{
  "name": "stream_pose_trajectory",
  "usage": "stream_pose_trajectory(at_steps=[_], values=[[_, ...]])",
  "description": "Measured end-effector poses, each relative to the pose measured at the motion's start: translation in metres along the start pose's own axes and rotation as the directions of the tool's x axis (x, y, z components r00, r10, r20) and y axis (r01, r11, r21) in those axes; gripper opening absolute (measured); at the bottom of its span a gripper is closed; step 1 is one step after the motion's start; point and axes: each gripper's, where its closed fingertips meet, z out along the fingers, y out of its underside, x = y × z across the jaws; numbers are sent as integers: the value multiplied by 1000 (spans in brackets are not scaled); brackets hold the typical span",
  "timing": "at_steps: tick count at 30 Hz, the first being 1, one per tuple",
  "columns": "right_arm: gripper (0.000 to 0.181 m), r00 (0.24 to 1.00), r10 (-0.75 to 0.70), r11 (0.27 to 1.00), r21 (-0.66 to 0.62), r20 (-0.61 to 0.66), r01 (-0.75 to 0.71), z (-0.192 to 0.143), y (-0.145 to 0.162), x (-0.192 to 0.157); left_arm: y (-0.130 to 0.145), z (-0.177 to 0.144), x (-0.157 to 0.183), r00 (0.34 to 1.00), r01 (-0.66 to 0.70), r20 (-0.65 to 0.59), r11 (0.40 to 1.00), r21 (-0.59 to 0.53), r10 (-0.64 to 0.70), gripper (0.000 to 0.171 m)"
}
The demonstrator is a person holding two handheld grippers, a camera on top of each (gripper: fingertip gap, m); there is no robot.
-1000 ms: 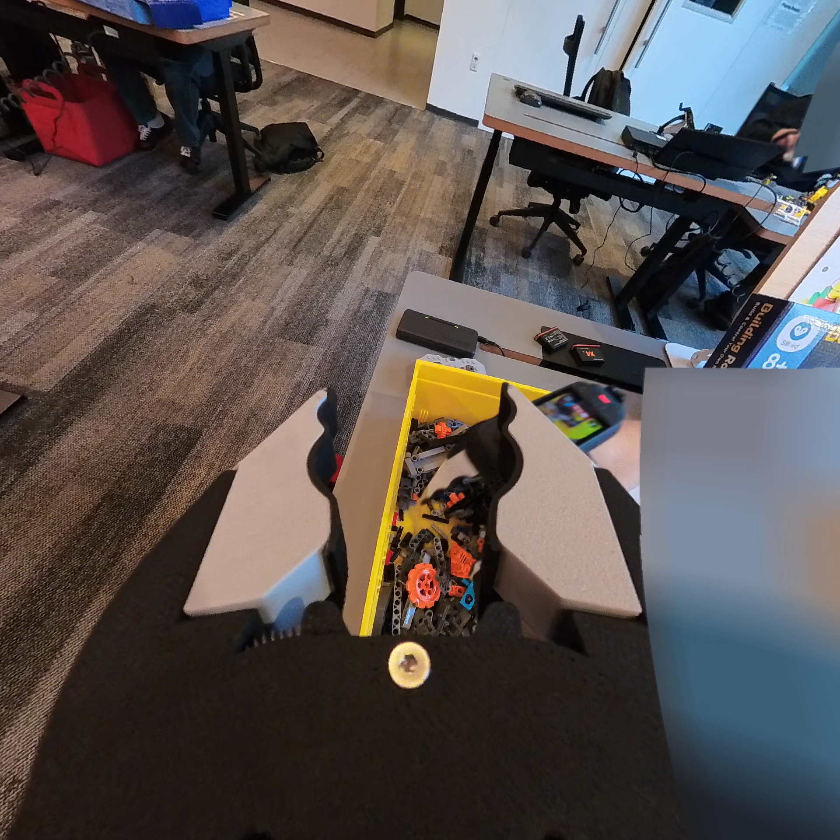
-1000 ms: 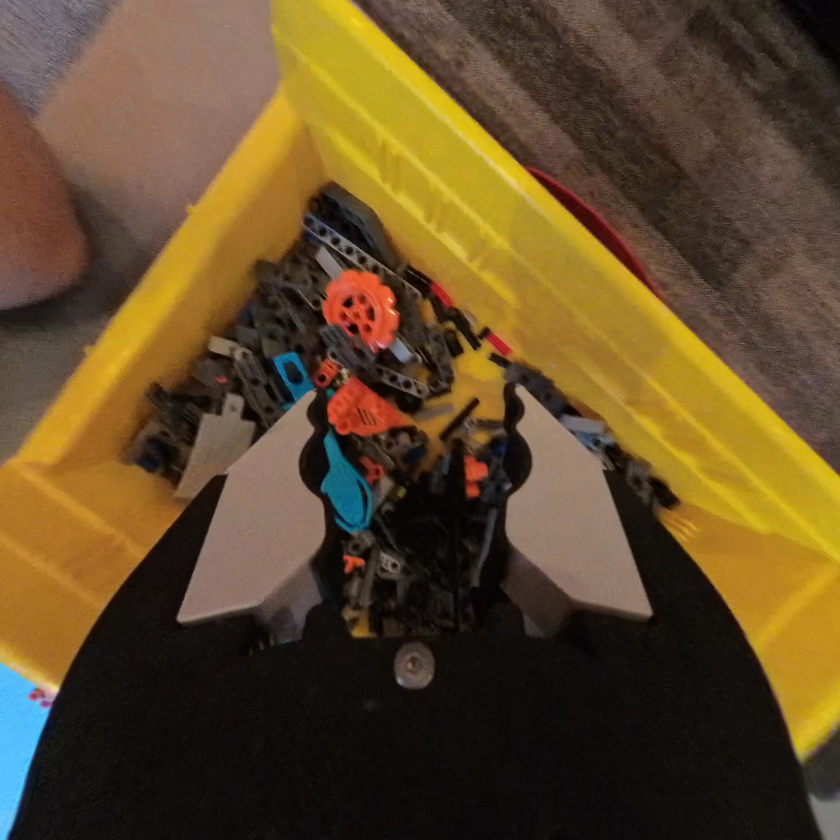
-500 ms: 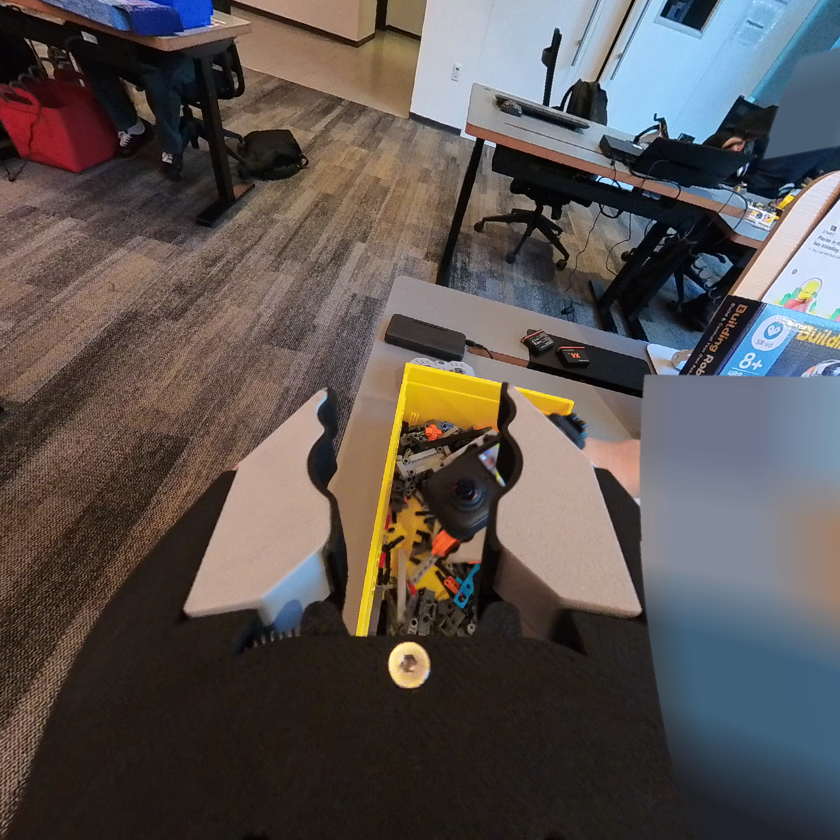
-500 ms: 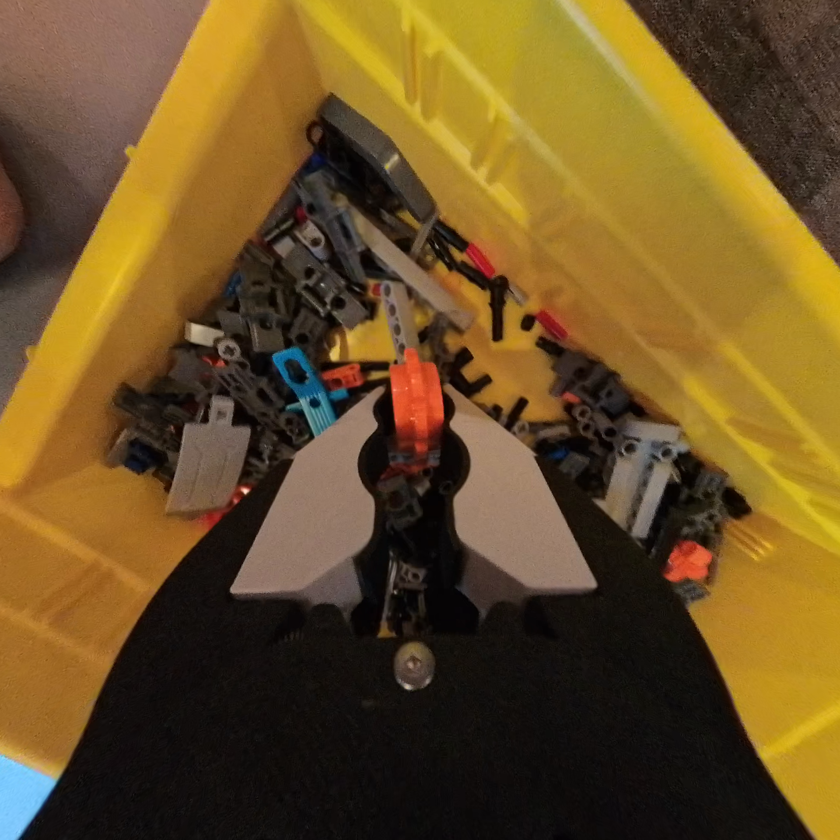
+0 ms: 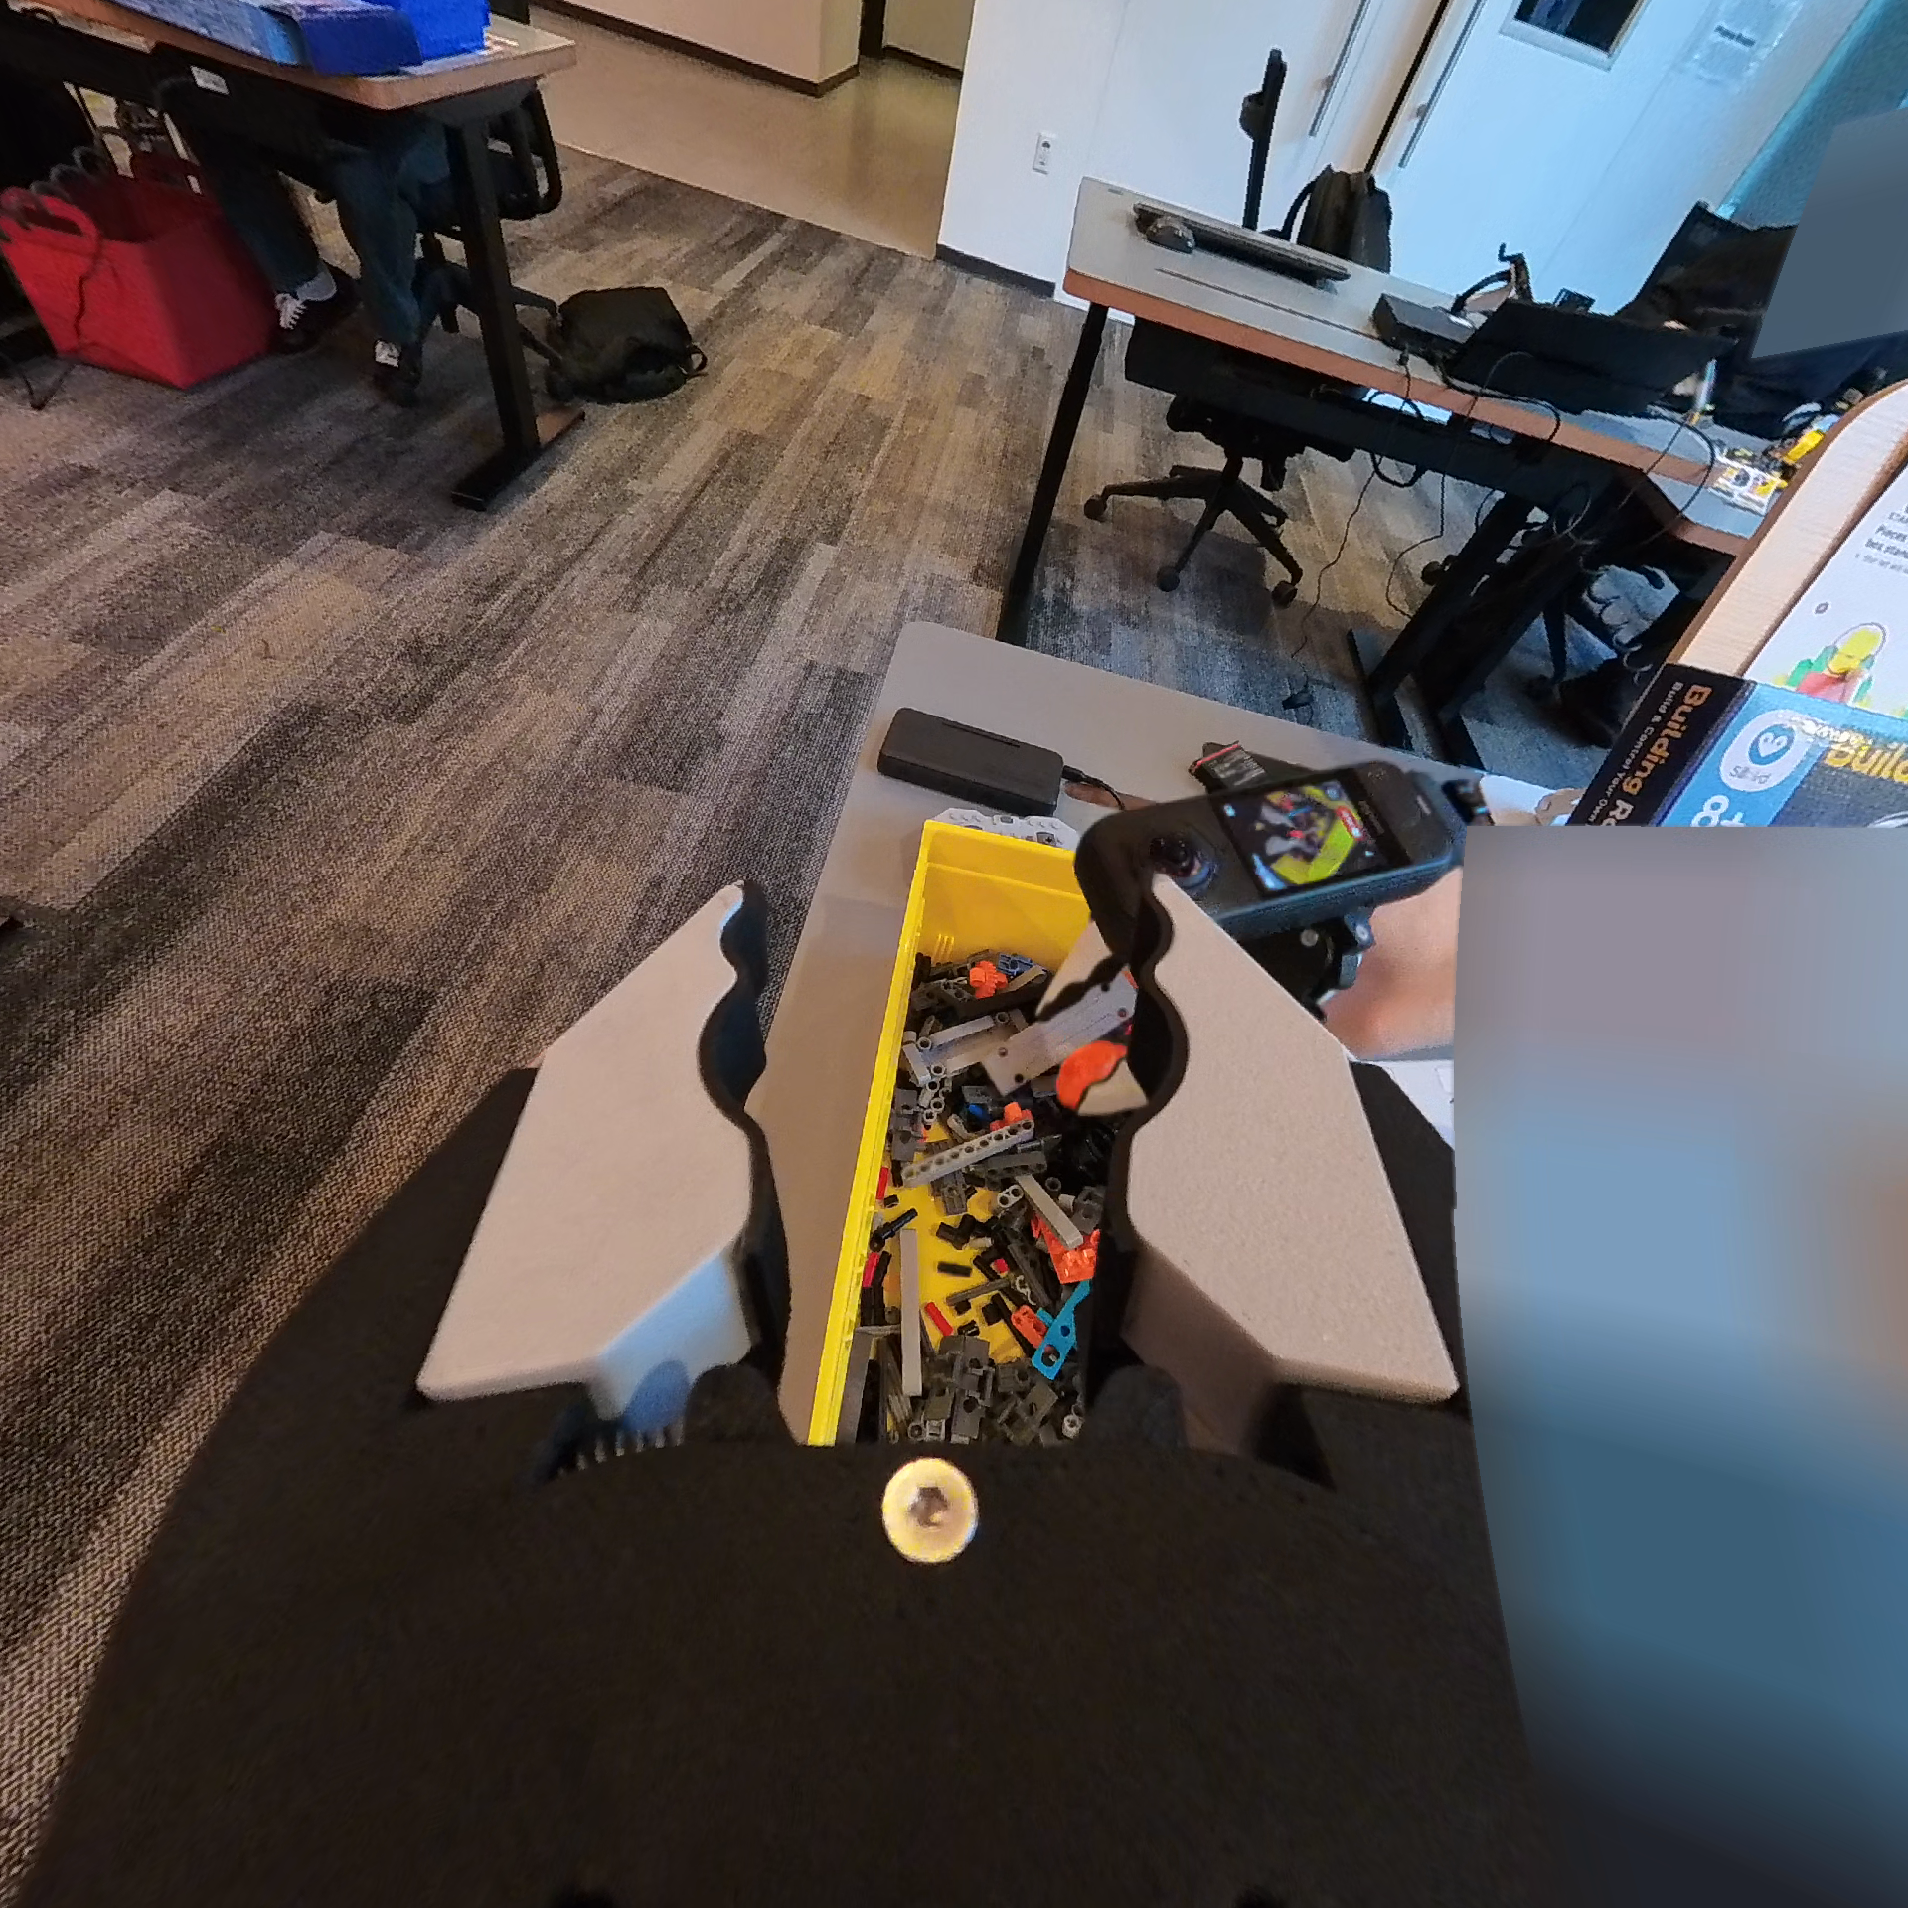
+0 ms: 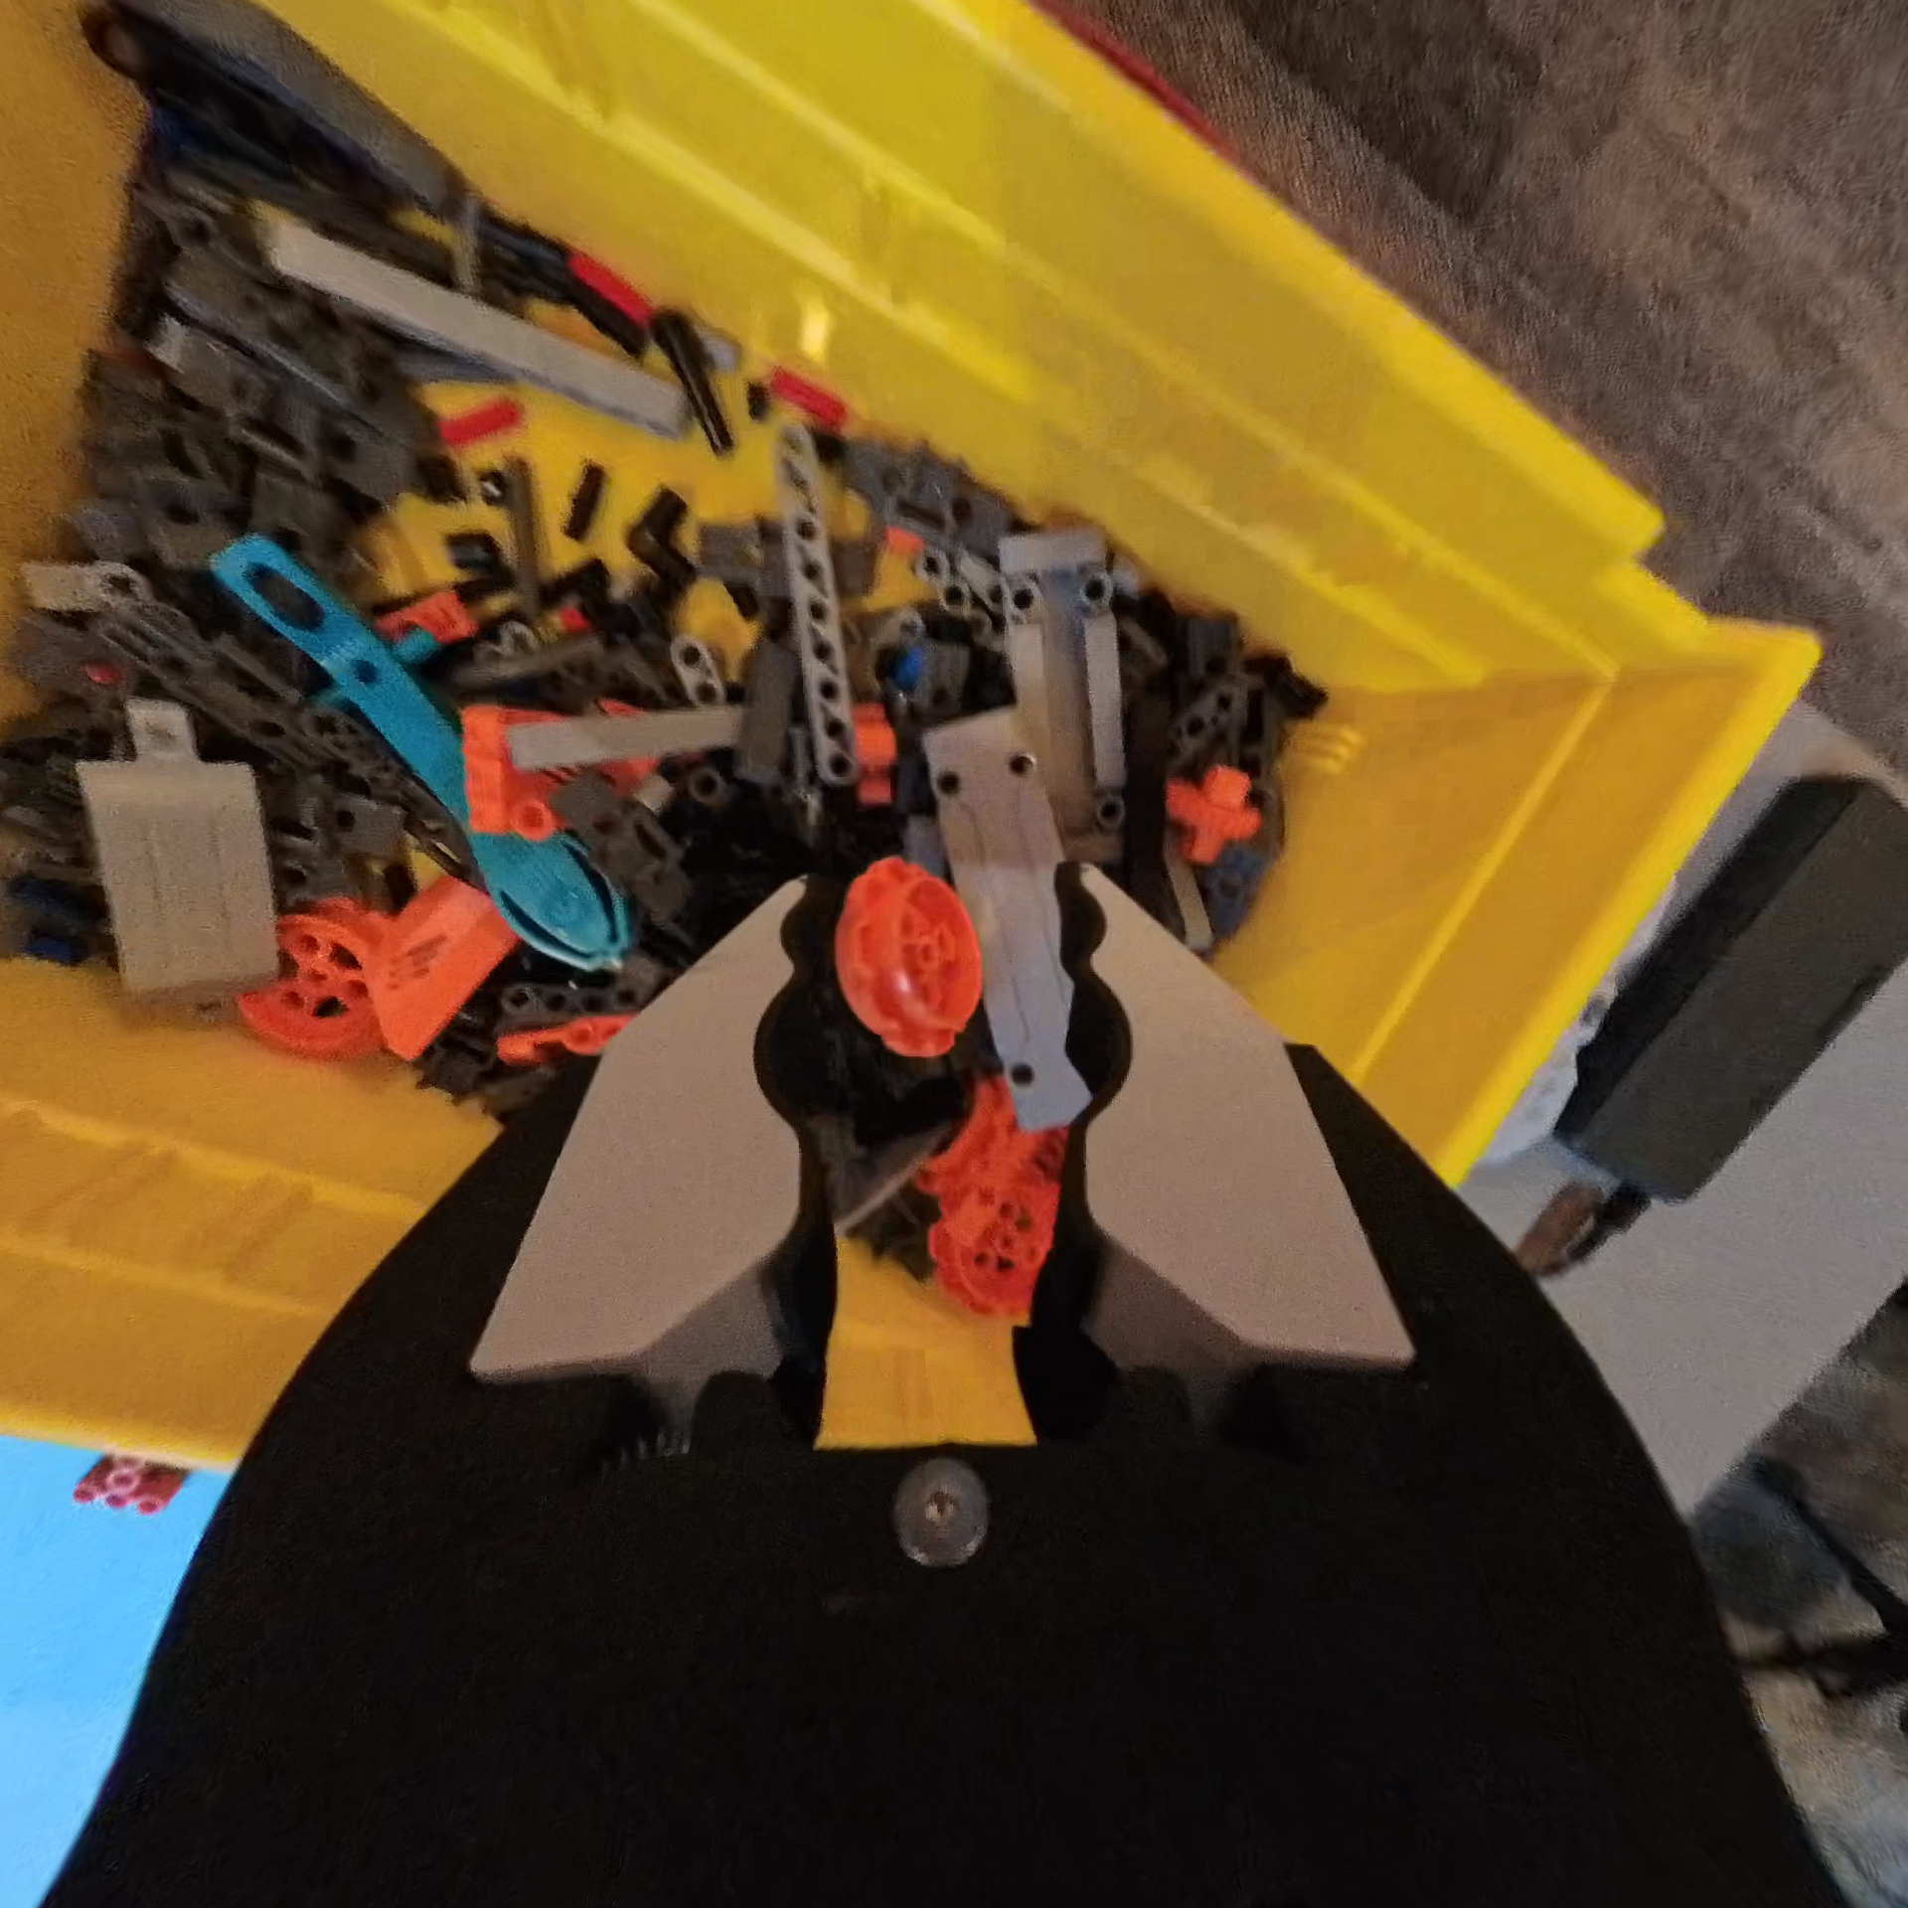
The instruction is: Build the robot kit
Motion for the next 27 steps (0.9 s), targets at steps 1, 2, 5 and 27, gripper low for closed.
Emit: stream_pose_trajectory(at_steps=[1,2,5,27], values=[[44,999,-19,999,48,31,18,1,-12,-9,0,0,0,1000,0,1,1000,1,0,68],[44,997,-43,995,88,62,37,4,-23,-18,0,0,0,1000,0,0,1000,2,0,68],[47,990,-119,993,24,77,117,29,-29,-30,0,1,1,1000,-3,1,1000,-4,3,68],[7,998,-56,987,-147,28,60,22,1,5,2,2,0,1000,0,-3,1000,-11,0,68]])
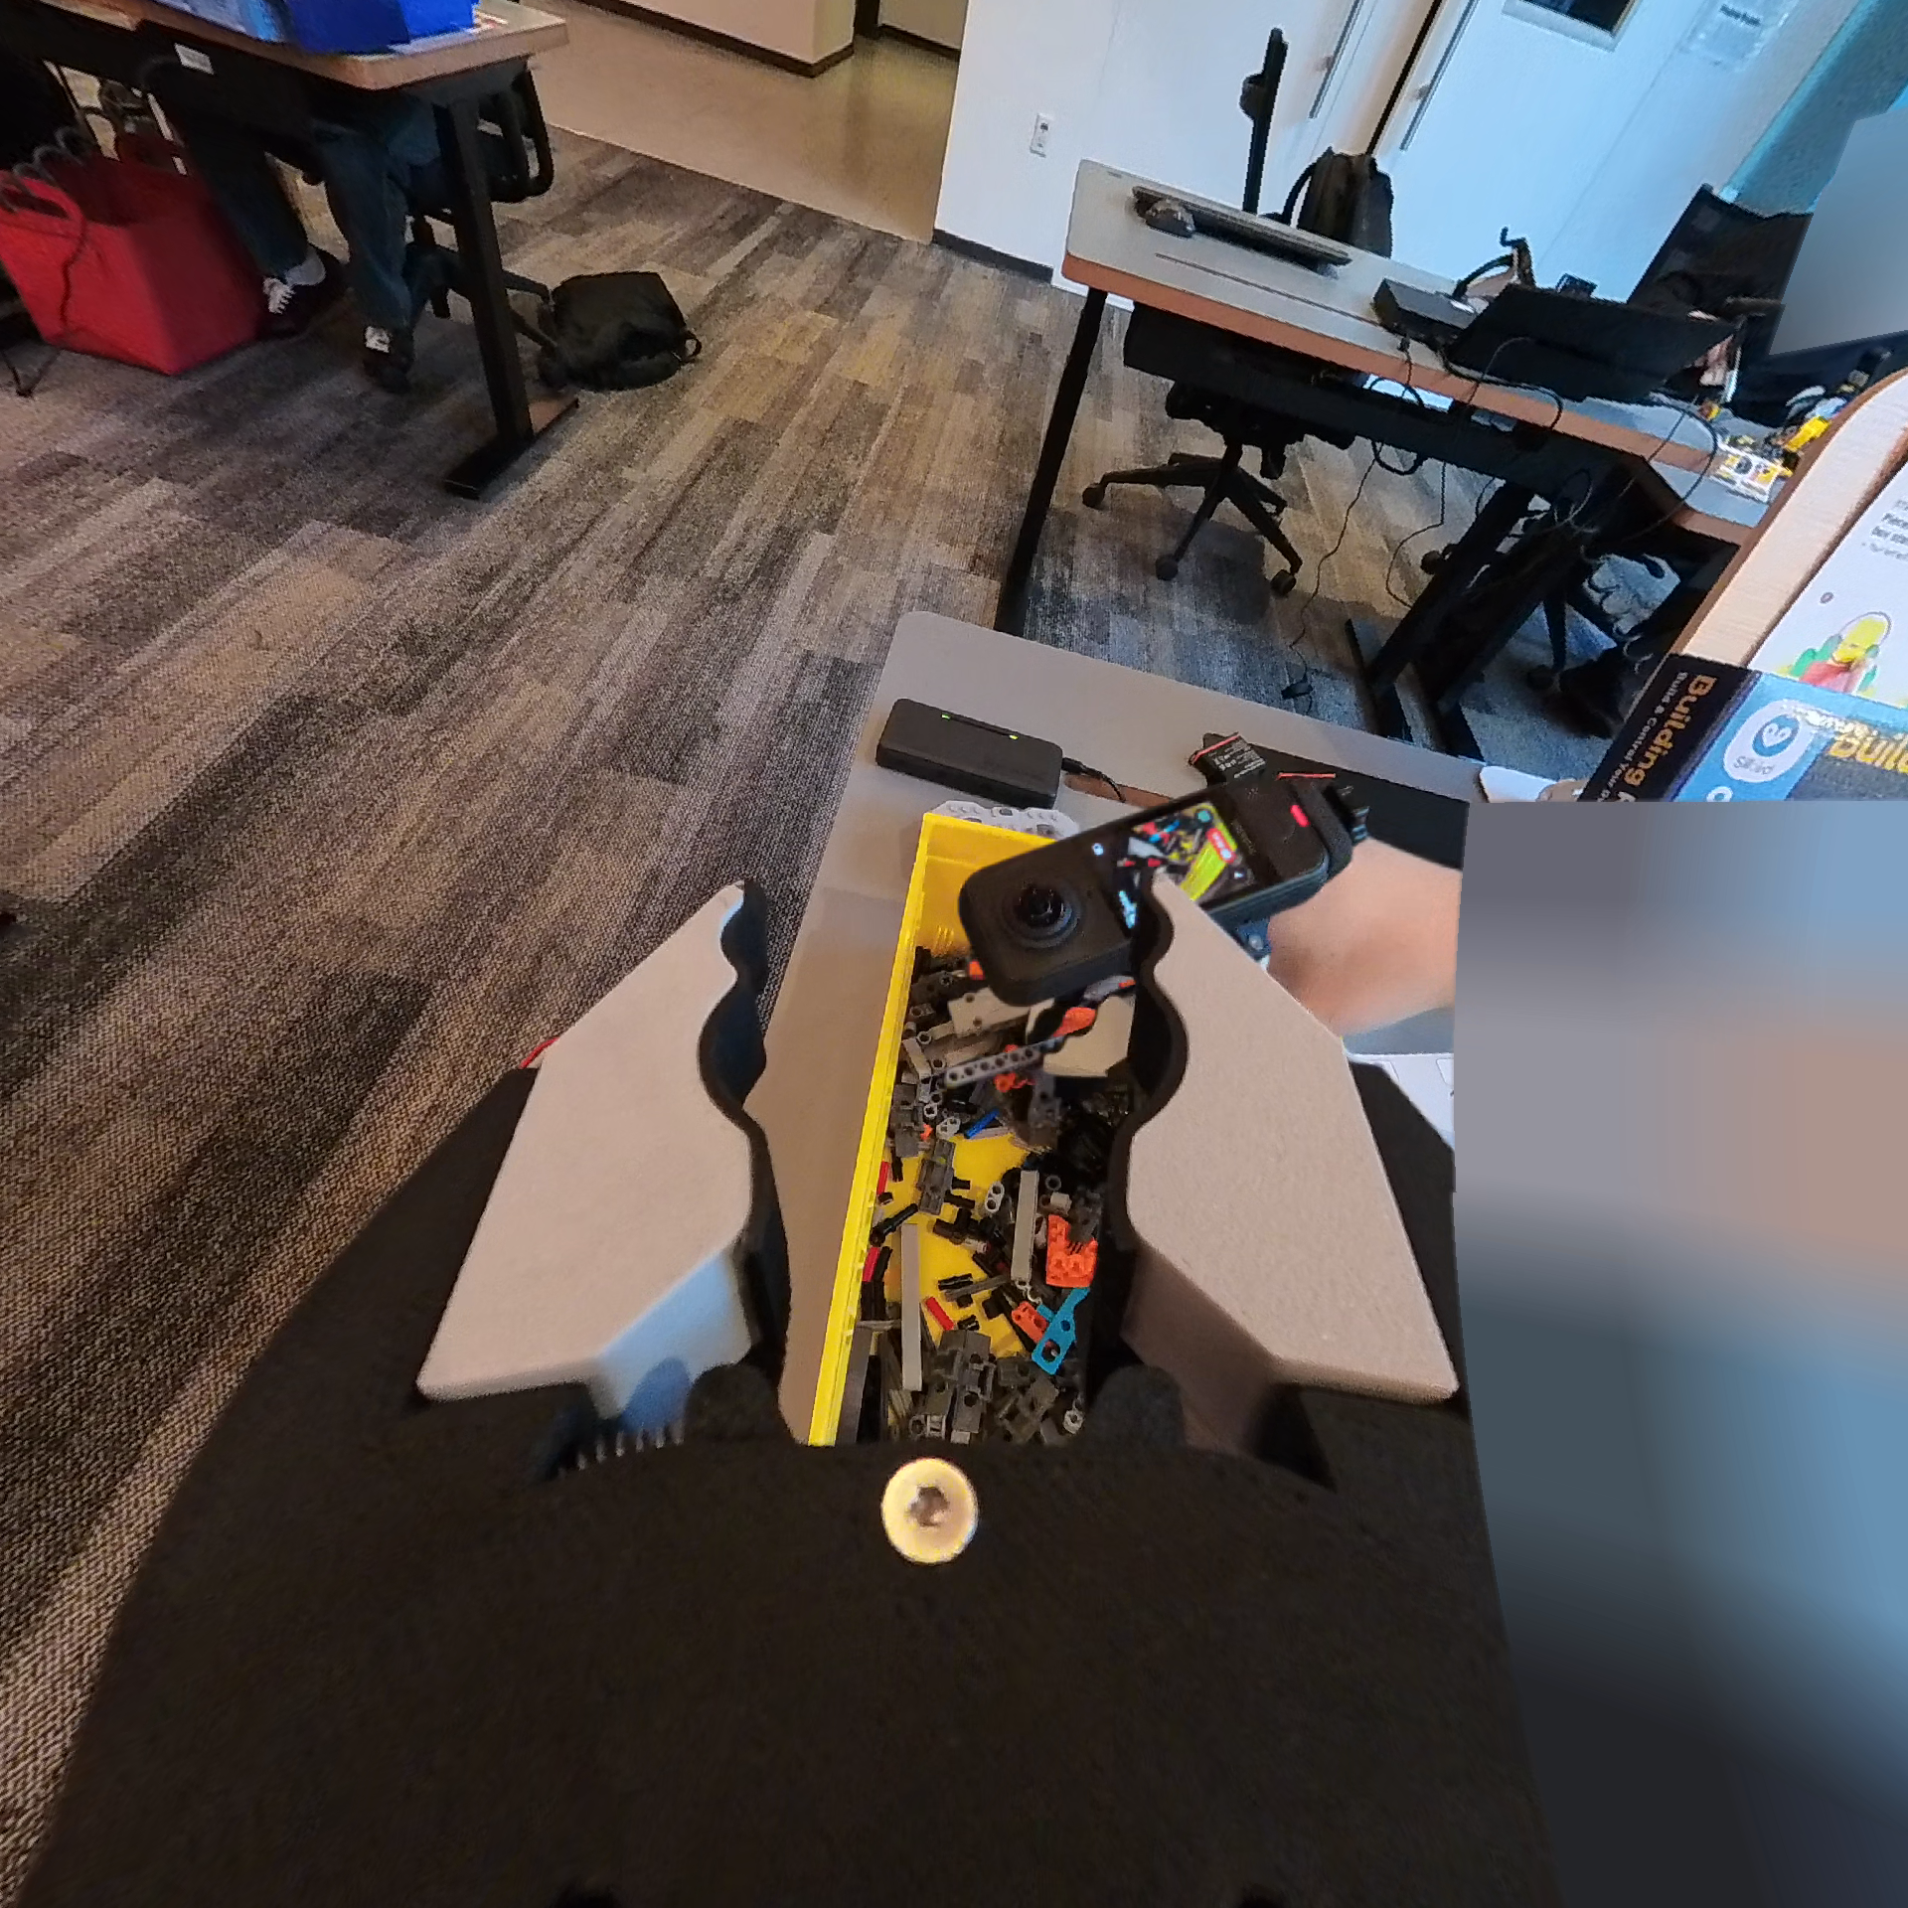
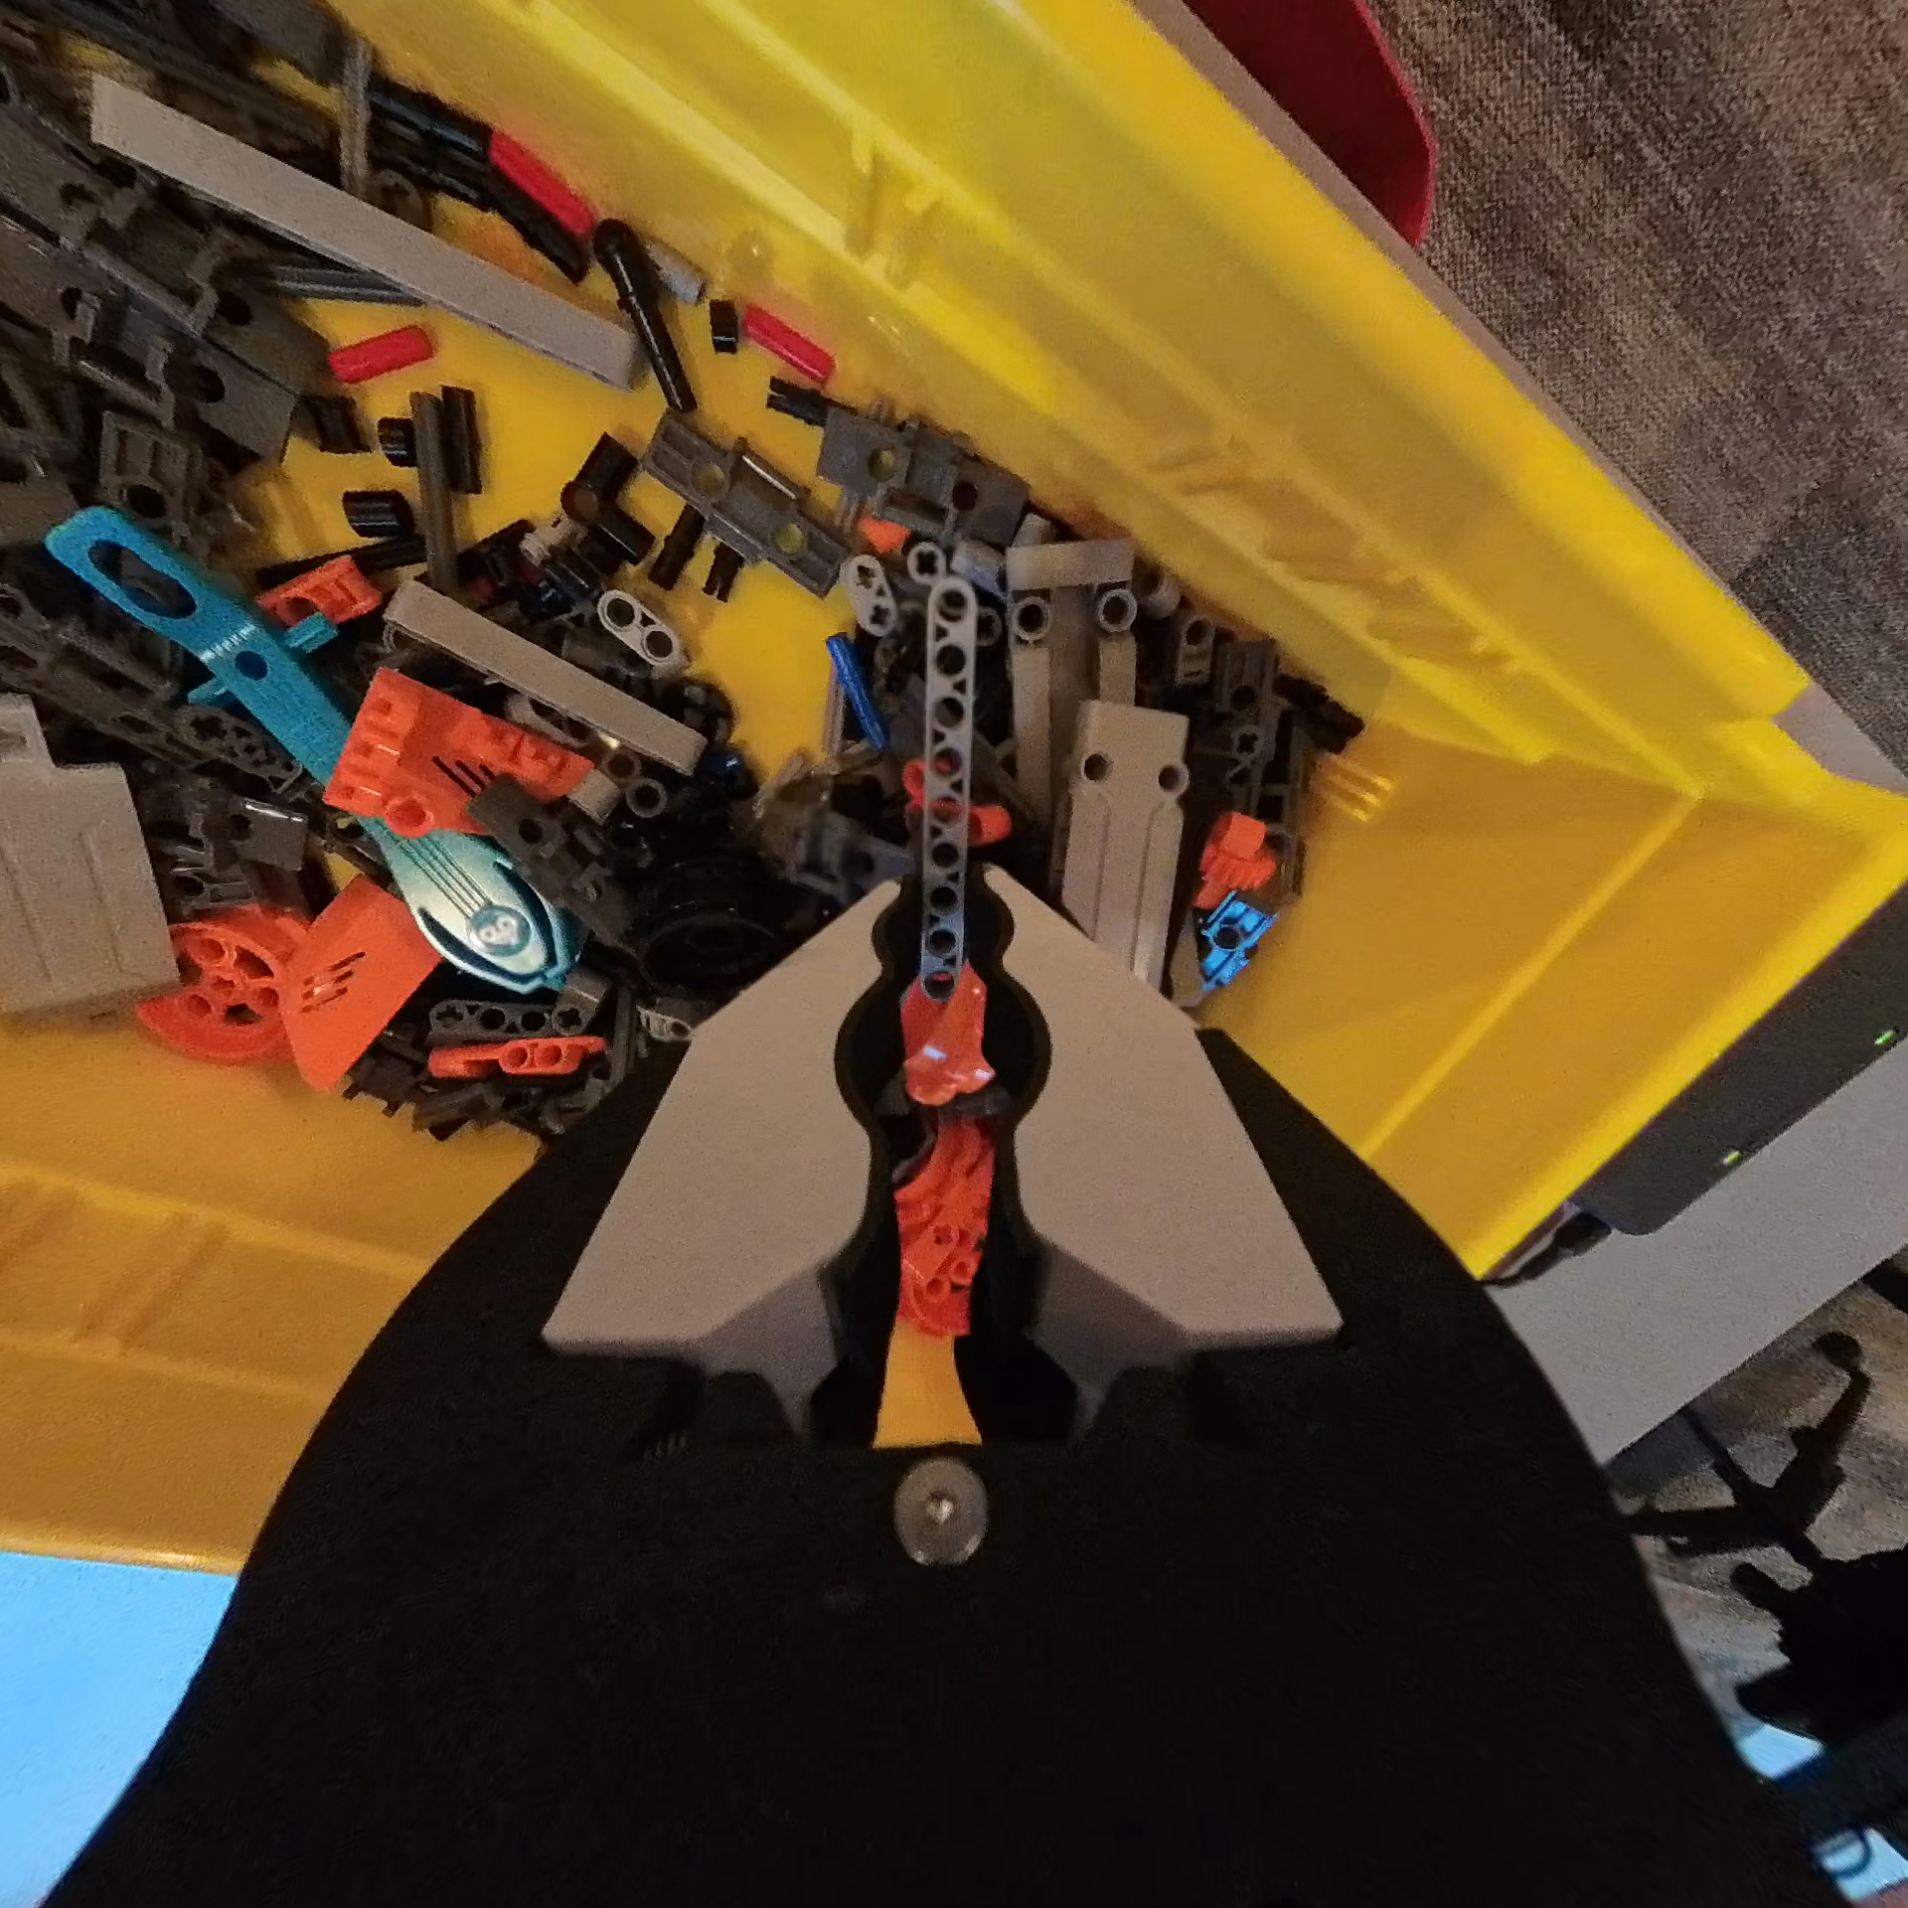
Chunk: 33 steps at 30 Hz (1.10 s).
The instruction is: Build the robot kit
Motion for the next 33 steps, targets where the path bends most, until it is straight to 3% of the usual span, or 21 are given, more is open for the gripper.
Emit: stream_pose_trajectory(at_steps=[8,15,18,20,23,26,28,30,33], values=[[6,996,81,996,-25,45,-80,-5,16,-5,0,0,-1,1000,5,-3,1000,2,-5,68],[6,964,187,981,-90,188,-173,-11,38,-43,1,2,-7,1000,28,-5,1000,2,-28,68],[19,955,238,970,-97,178,-224,-10,45,-49,1,5,-11,999,39,2,999,-4,-39,68],[33,949,274,962,-41,157,-271,-13,41,-50,-1,7,-10,999,36,-6,999,6,-36,68],[34,949,296,931,187,108,-312,-32,11,-47,-7,4,-9,1000,19,-19,999,38,-18,67],[37,944,324,831,458,60,-314,-59,-25,-42,-28,-8,-12,1000,25,-22,987,160,-22,66],[43,939,338,764,565,60,-311,-72,-41,-43,-40,-16,-12,999,22,-33,978,209,-16,68],[47,950,296,748,595,96,-293,-75,-55,-56,-51,-22,-16,998,-62,-1,972,227,64,71],[54,954,267,791,535,138,-298,-62,-75,-72,-73,-21,-28,989,-148,31,946,288,145,74]])
